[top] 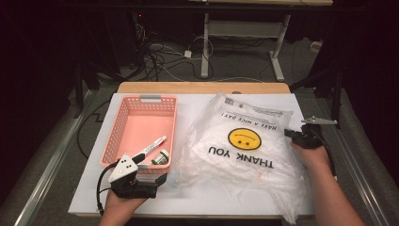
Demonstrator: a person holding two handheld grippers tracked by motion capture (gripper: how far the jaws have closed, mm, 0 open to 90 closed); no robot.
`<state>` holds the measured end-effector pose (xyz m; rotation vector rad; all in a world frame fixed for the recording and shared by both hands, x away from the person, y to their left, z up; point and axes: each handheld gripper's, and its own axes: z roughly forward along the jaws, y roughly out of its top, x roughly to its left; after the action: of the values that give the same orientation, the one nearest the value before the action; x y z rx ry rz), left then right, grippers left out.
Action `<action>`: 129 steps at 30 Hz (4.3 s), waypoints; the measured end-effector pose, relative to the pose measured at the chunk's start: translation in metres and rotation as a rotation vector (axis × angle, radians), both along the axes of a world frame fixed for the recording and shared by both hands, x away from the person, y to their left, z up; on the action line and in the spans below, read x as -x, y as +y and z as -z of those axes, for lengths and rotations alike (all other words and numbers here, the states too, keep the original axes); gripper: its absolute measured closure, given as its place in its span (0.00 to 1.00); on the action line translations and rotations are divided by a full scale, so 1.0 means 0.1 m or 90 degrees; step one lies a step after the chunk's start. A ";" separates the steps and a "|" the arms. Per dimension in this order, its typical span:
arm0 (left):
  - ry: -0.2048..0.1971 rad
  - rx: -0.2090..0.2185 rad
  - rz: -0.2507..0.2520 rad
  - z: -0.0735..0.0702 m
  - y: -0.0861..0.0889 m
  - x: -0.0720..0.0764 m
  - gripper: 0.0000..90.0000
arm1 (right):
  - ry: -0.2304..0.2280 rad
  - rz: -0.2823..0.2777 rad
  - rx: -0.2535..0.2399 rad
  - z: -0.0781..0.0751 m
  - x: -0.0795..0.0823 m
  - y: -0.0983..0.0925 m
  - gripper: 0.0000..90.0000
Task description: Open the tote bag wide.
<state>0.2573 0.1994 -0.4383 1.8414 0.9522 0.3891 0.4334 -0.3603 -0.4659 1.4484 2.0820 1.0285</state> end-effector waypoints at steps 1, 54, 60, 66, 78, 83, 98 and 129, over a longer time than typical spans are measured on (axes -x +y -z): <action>0.001 -0.001 0.001 0.00 0.00 0.00 0.00 | -0.003 0.014 -0.005 -0.01 -0.02 -0.04 1.00; 0.023 -0.004 -0.032 0.06 0.20 -0.14 0.00 | -0.128 -0.086 -0.033 -0.35 1.24 0.53 0.00; 0.014 -0.017 -0.038 0.03 0.23 -0.14 0.00 | -0.148 -0.120 -0.047 -0.31 1.35 0.68 0.00; 0.020 -0.019 -0.053 -0.01 0.29 -0.16 0.00 | -0.149 -0.134 -0.040 -0.26 1.43 0.67 0.00; 0.039 0.007 -0.071 -0.02 0.46 -0.17 0.00 | -0.157 -0.117 -0.049 -0.25 1.44 0.55 0.00; 0.033 0.023 -0.085 -0.08 0.53 -0.16 0.01 | -0.147 -0.106 -0.035 -0.24 1.47 0.56 0.01; 0.016 0.029 -0.109 -0.30 0.53 -0.59 0.00 | -0.166 -0.099 -0.018 -0.25 1.47 0.59 0.00; 0.065 -0.006 -0.087 -0.26 0.32 -1.39 0.00 | -0.186 -0.102 -0.042 -0.30 1.47 0.60 0.00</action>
<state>0.3960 0.2314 -0.4123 1.8246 1.1523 0.3858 0.2861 -0.3008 -0.4364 1.0961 1.9887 1.2963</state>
